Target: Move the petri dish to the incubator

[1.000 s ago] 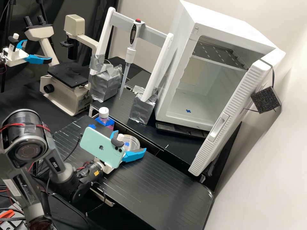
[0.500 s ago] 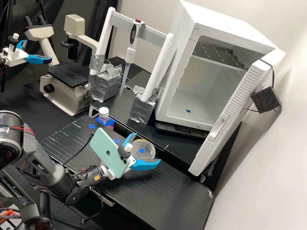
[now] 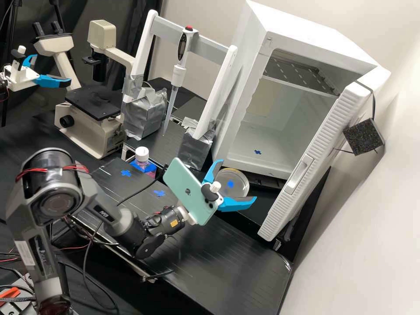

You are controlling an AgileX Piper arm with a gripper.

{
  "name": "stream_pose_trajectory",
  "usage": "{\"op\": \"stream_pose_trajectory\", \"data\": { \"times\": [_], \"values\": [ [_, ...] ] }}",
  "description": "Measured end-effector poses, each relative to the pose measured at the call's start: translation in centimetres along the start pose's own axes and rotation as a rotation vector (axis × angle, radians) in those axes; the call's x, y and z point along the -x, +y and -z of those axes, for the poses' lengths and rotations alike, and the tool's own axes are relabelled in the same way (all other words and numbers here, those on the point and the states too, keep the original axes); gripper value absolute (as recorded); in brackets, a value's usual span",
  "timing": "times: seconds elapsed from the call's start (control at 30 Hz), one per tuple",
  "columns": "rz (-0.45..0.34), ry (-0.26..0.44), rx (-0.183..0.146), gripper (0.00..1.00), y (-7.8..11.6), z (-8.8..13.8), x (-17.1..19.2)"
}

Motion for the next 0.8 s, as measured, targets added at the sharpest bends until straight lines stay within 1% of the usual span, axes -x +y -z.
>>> {"op": "stream_pose_trajectory", "data": {
  "times": [0.13, 0.2, 0.23, 0.33, 0.4, 0.43, 0.57, 0.67, 0.73, 0.8],
  "values": [
    [0.02, 0.039, -0.009, 0.0, -0.6, 0.8, -3.6],
    [0.045, 0.026, -0.009, 0.0, -1.0, 0.9, -5.3],
    [0.054, 0.03, -0.007, 0.0, -1.2, 1.2, -6.4],
    [0.077, 0.01, -0.002, 0.0, -1.5, 1.2, -9.0],
    [0.085, -0.02, 0.002, 0.0, -1.6, 0.8, -10.1],
    [0.077, -0.022, 0.004, 0.0, -1.4, 0.9, -10.8],
    [0.059, -0.076, -0.011, 0.0, -1.1, 0.2, -12.7],
    [0.061, -0.084, -0.008, 0.0, -1.1, 0.1, -14.3],
    [0.07, -0.088, -0.008, 0.0, -1.3, 0.1, -15.2],
    [0.088, -0.088, -0.001, 0.0, -1.7, 0.3, -16.1]
  ]
}}
